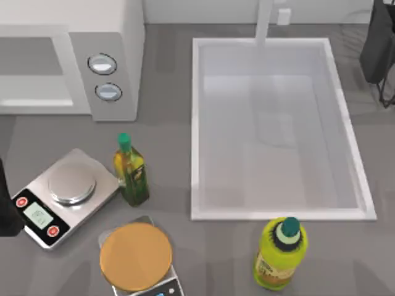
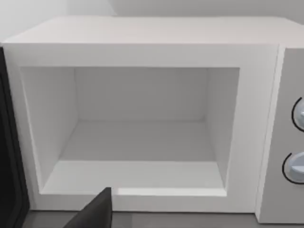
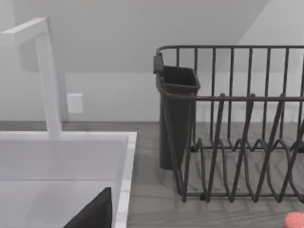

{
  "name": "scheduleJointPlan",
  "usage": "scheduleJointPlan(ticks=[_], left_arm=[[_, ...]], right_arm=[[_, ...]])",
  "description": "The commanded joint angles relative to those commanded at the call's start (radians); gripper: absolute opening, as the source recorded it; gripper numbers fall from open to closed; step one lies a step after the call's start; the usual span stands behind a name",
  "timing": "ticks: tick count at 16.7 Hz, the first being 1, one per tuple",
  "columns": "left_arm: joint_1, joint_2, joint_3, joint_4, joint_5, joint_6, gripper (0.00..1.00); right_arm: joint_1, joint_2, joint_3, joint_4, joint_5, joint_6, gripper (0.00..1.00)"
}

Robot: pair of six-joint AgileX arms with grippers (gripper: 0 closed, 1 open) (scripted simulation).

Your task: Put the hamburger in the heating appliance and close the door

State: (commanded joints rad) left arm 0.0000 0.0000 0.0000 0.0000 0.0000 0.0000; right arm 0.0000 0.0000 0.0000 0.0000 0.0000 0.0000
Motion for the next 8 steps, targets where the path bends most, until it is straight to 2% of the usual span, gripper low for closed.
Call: scheduleJointPlan(ticks=[4, 8], left_arm=[[0.006, 0.03, 0.029, -0.021, 0.001, 0.027, 1.0], [0.048, 0.218, 0.189, -0.138, 0.002, 0.178, 1.0]], right_arm=[[0.0, 0.0, 0.0, 0.0, 0.0, 0.0, 1.0], [0.0, 0.0, 0.0, 0.0, 0.0, 0.0, 1.0]])
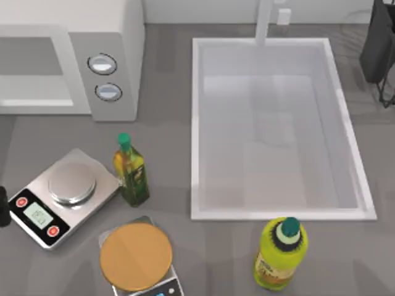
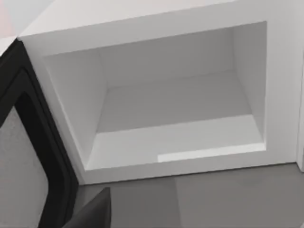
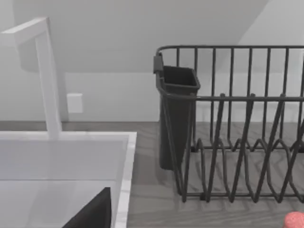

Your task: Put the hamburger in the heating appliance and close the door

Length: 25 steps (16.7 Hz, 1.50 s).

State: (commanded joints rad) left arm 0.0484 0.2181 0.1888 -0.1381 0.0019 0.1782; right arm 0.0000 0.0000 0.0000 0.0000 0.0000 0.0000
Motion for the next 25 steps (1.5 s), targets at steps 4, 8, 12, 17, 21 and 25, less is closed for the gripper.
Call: scheduleJointPlan(ticks=[4, 8, 12, 17, 21, 25], left_arm=[[0.069, 0.355, 0.241, -0.187, -0.004, 0.235, 1.0], [0.145, 0.792, 0.504, -0.406, -0.009, 0.504, 1.0], [0.215, 1.17, 0.757, -0.61, -0.012, 0.756, 1.0], [0.28, 1.513, 1.006, -0.793, -0.008, 0.994, 1.0], [0.302, 1.644, 1.106, -0.863, -0.004, 1.089, 1.0], [0.304, 1.652, 1.112, -0.867, -0.004, 1.095, 1.0]], right_arm=[[0.0, 0.0, 0.0, 0.0, 0.0, 0.0, 1.0], [0.0, 0.0, 0.0, 0.0, 0.0, 0.0, 1.0], [0.0, 0.0, 0.0, 0.0, 0.0, 0.0, 1.0], [0.0, 0.0, 0.0, 0.0, 0.0, 0.0, 1.0], [0.0, 0.0, 0.0, 0.0, 0.0, 0.0, 1.0], [0.0, 0.0, 0.0, 0.0, 0.0, 0.0, 1.0]])
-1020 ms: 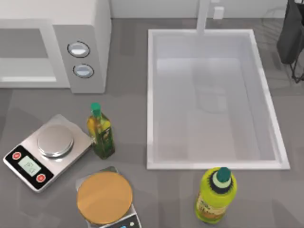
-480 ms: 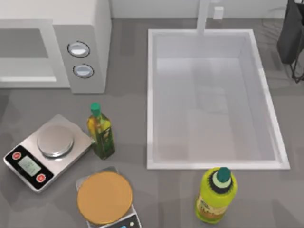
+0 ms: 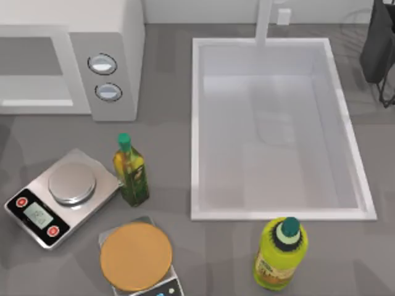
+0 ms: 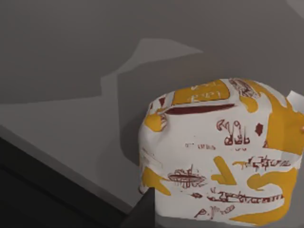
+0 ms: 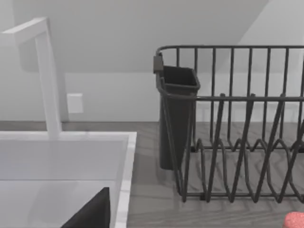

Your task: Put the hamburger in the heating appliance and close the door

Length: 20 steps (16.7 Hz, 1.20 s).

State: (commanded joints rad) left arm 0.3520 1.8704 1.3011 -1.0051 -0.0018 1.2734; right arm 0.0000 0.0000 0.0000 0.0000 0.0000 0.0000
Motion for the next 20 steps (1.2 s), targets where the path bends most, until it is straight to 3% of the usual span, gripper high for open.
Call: scheduleJointPlan(ticks=[4, 11, 16, 20], left_arm=[[-0.008, 0.009, -0.029, 0.034, 0.001, -0.006, 1.0], [0.002, 0.13, -0.152, 0.282, 0.0, 0.004, 1.0], [0.002, 0.14, -0.158, 0.298, 0.001, 0.004, 1.0], [0.002, 0.14, -0.158, 0.298, 0.001, 0.004, 0.7]], right_arm=[[0.0, 0.0, 0.0, 0.0, 0.0, 0.0, 1.0], [0.0, 0.0, 0.0, 0.0, 0.0, 0.0, 1.0], [0.0, 0.0, 0.0, 0.0, 0.0, 0.0, 1.0], [0.0, 0.0, 0.0, 0.0, 0.0, 0.0, 1.0]])
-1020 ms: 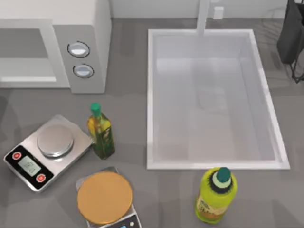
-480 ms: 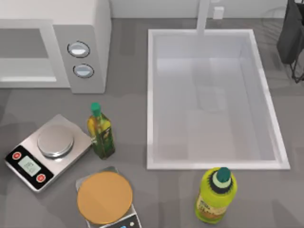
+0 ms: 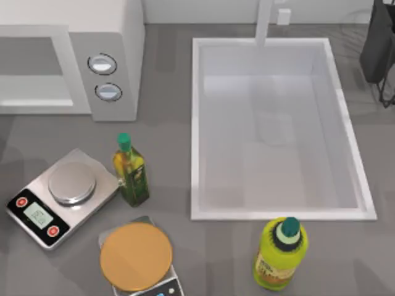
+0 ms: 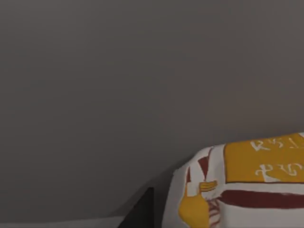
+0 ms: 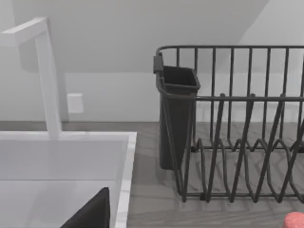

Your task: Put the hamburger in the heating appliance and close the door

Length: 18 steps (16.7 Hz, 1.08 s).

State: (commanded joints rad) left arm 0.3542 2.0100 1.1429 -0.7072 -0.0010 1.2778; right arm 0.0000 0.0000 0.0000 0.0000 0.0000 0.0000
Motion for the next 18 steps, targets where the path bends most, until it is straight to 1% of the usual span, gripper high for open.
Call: scheduleJointPlan(ticks=[9, 10, 17, 18], left_arm=[[0.0, 0.0, 0.0, 0.0, 0.0, 0.0, 0.02], [0.0, 0.0, 0.0, 0.0, 0.0, 0.0, 0.0], [0.0, 0.0, 0.0, 0.0, 0.0, 0.0, 0.0], [-0.012, -0.06, 0.015, -0.067, 0.015, -0.021, 0.0]], right_arm=[[0.0, 0.0, 0.0, 0.0, 0.0, 0.0, 1.0], [0.0, 0.0, 0.0, 0.0, 0.0, 0.0, 1.0], [0.0, 0.0, 0.0, 0.0, 0.0, 0.0, 1.0], [0.0, 0.0, 0.0, 0.0, 0.0, 0.0, 1.0]])
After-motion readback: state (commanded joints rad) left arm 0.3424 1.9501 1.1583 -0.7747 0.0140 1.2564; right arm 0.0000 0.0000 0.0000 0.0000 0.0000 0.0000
